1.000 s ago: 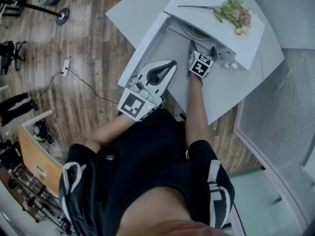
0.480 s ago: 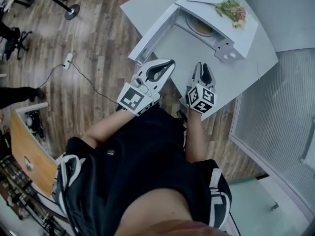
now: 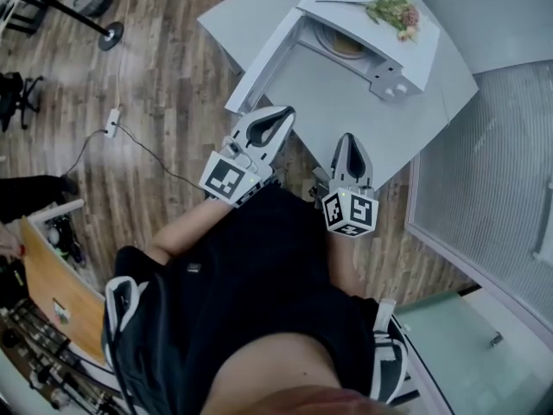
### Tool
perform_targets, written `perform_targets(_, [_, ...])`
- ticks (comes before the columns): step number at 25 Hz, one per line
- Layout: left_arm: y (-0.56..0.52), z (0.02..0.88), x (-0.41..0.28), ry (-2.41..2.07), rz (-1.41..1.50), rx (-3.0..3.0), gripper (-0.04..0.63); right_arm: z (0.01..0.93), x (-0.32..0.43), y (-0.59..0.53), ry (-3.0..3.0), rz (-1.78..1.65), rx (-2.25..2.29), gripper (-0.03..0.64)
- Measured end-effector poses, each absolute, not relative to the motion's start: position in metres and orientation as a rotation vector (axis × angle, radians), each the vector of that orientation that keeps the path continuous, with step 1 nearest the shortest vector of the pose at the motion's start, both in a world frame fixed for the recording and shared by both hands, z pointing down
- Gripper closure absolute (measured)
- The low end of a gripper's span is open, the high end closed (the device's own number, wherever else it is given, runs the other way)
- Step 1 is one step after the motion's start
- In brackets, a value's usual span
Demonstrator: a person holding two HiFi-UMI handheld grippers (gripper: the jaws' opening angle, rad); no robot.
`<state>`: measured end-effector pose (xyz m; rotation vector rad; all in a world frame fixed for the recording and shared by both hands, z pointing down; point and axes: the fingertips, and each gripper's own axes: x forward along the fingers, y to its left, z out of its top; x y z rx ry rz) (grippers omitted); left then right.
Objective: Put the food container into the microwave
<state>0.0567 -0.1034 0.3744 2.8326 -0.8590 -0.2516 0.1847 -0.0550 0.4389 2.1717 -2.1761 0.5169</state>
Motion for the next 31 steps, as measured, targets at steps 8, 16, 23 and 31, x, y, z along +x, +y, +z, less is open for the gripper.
perform_targets(8, [-0.111,0.380,0.055,-0.816,-0.255,2.837,0.572,0.435,0.179,-0.061,-2.159,0.494,2.181,0.594])
perform_targets(16, [-0.108,0.381,0.048,-0.796,-0.254,2.843,0.572,0.435,0.174,-0.061,-2.127,0.463,2.202,0.594])
perform_targets(23, [-0.106,0.381,0.045,-0.788,-0.263,2.847,0.572,0.437,0.173,-0.059,-2.124,0.469,2.208,0.594])
perform_targets(31, [-0.104,0.379,0.044,-0.779,-0.268,2.852,0.572,0.440,0.172,-0.057,-2.125,0.500,2.218,0.594])
